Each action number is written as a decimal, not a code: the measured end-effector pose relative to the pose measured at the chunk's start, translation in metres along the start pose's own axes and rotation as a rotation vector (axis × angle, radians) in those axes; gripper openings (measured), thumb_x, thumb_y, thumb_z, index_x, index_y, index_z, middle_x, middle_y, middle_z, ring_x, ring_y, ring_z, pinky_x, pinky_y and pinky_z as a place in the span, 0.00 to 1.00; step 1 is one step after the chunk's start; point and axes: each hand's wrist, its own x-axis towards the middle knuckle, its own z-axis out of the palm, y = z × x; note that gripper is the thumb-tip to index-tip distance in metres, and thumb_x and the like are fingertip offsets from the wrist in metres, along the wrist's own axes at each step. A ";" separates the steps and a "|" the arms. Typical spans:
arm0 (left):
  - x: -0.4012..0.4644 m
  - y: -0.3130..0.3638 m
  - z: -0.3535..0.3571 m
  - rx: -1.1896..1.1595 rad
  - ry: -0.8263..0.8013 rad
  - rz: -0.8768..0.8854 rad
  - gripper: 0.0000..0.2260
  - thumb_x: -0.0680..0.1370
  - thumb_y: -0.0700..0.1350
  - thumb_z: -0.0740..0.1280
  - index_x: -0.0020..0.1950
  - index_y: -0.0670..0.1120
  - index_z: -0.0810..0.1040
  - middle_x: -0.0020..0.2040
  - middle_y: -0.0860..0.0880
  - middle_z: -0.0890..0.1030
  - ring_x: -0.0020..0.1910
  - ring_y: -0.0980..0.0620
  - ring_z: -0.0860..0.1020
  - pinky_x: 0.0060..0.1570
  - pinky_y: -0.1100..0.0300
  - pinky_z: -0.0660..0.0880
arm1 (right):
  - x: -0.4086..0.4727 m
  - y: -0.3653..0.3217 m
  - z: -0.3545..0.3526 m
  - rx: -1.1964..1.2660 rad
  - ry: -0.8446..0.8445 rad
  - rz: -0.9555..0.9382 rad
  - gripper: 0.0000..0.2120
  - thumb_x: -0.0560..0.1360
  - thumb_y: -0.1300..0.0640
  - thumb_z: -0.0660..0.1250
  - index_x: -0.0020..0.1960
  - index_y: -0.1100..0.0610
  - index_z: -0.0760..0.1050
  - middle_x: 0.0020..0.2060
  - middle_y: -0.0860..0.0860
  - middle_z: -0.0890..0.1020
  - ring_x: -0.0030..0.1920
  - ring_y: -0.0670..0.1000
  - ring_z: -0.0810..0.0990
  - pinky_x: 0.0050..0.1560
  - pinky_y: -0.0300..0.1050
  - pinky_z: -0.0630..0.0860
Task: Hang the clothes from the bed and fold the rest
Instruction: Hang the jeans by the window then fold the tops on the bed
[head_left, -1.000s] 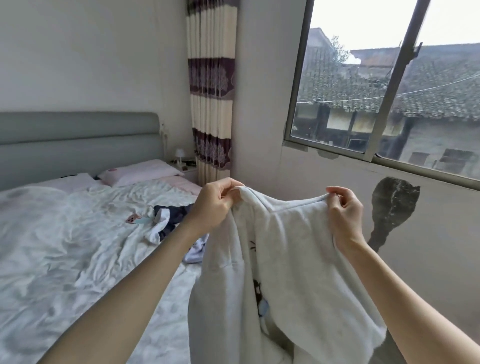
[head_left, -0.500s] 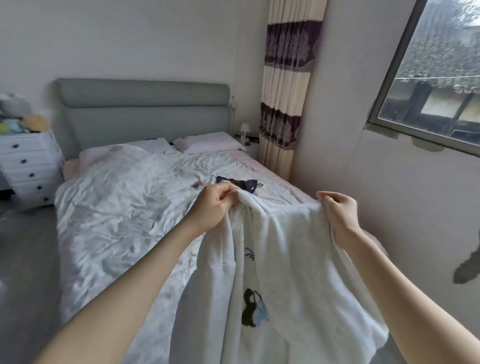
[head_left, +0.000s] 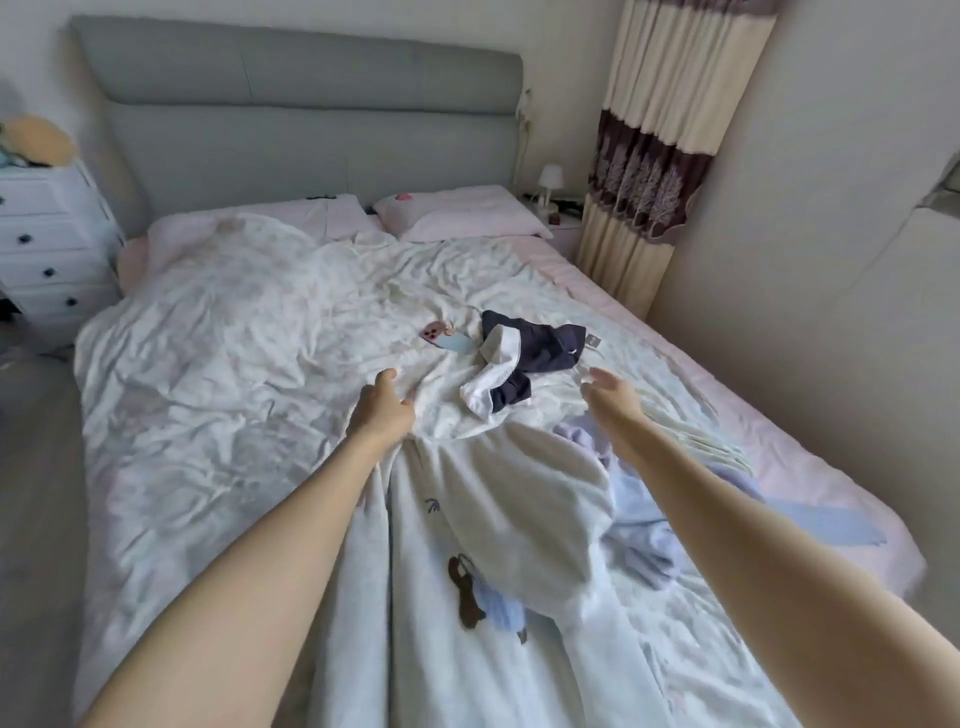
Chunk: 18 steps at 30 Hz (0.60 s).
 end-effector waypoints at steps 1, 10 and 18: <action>0.009 -0.011 0.014 0.018 -0.052 -0.017 0.22 0.79 0.44 0.59 0.73 0.45 0.60 0.70 0.40 0.66 0.66 0.41 0.68 0.64 0.53 0.66 | 0.004 0.015 0.008 -0.053 -0.039 0.009 0.15 0.75 0.66 0.54 0.58 0.57 0.73 0.48 0.56 0.77 0.41 0.52 0.77 0.38 0.38 0.69; -0.023 -0.090 0.133 0.168 -0.368 0.054 0.25 0.79 0.50 0.60 0.74 0.47 0.59 0.72 0.45 0.62 0.68 0.44 0.66 0.65 0.47 0.65 | -0.033 0.171 0.038 -0.061 -0.136 0.431 0.18 0.75 0.66 0.57 0.62 0.54 0.70 0.43 0.55 0.75 0.41 0.52 0.73 0.35 0.41 0.70; -0.014 -0.125 0.218 0.533 -0.424 0.364 0.31 0.77 0.52 0.63 0.75 0.48 0.52 0.75 0.47 0.54 0.74 0.47 0.53 0.67 0.48 0.61 | -0.019 0.241 0.066 -0.130 -0.139 0.442 0.26 0.75 0.56 0.67 0.71 0.58 0.63 0.61 0.56 0.74 0.55 0.53 0.75 0.51 0.45 0.72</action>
